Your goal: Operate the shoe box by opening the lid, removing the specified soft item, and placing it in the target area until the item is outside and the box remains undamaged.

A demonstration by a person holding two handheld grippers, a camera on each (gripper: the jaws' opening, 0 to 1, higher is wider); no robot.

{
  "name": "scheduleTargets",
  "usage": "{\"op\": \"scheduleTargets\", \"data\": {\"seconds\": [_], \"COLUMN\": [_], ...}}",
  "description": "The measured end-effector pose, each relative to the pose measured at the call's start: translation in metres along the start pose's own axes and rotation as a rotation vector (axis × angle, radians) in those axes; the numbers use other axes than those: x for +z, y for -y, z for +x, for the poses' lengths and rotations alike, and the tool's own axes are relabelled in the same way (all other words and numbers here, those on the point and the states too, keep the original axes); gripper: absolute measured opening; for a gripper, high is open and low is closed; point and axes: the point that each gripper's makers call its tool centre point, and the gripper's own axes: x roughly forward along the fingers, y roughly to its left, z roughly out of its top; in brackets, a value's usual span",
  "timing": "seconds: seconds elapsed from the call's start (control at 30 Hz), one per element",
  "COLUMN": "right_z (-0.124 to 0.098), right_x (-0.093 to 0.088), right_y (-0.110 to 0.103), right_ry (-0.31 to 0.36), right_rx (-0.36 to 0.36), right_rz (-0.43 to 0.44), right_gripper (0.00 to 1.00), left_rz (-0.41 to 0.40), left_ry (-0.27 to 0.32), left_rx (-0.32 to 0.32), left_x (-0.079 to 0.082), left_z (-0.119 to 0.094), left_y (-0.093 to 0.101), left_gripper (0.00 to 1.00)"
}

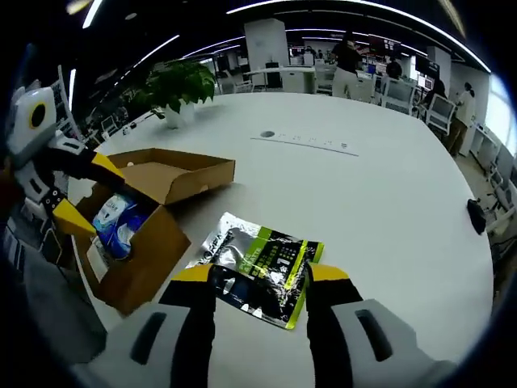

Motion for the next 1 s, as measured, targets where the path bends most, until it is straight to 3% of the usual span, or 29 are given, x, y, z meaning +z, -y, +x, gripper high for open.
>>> {"op": "scheduleTargets", "data": {"seconds": [0.57,0.73,1.0], "right_z": [-0.028,-0.032,-0.031], "right_x": [0.035,0.04,0.045], "right_y": [-0.041,-0.053,-0.075], "right_ry": [0.078,0.088,0.092], "right_rx": [0.069,0.09,0.134], "right_rz": [-0.03,-0.042,-0.056], "right_gripper": [0.51,0.52,0.53], "left_rz": [-0.073,-0.126,-0.169], "left_ry": [0.098,0.145,0.161], "left_rx": [0.078,0.123,0.161], "left_x": [-0.026,-0.032,-0.051], "left_z": [-0.059,-0.076,-0.097], "left_y": [-0.023,-0.036,-0.052], "left_gripper": [0.65,0.72,0.78]}}
